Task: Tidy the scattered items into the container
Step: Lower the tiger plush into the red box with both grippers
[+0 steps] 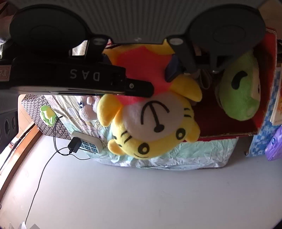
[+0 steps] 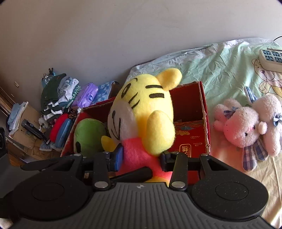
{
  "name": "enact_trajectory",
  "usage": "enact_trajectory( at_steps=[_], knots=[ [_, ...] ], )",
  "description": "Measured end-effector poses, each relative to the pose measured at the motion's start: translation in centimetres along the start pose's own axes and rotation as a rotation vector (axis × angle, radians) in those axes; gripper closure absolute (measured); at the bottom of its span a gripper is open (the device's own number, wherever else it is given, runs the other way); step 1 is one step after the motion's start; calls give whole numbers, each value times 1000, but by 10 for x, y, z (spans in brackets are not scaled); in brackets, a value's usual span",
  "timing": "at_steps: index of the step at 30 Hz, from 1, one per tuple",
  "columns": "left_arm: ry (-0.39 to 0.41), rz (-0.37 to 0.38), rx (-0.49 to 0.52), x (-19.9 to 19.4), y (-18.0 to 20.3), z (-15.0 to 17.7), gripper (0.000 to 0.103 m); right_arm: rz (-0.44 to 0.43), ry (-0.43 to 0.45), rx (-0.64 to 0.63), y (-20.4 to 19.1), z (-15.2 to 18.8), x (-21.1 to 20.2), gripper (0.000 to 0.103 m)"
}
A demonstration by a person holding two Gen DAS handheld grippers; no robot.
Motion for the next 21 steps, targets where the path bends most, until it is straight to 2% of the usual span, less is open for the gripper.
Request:
enact_trajectory(
  at_steps=[4, 12, 21],
  knots=[
    [-53, 32, -26, 13, -5, 4, 42, 49, -55, 11, 5, 3, 9, 59],
    [-99, 58, -31, 32, -12, 5, 41, 131, -95, -47, -2, 2, 22, 58],
    [-120, 84, -40, 35, -23, 6, 40, 132, -129, -40, -4, 2, 31, 55]
  ],
)
Point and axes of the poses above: each gripper's, at about its wrist camera, not at the fingertips, and x roughly the way its jaws point, y to its right, z to its underside, the point moved 6 cm from there along x, roughly the way its jaws point, and after that the axes turned 8 degrees about -x, right-handed, at the moved point
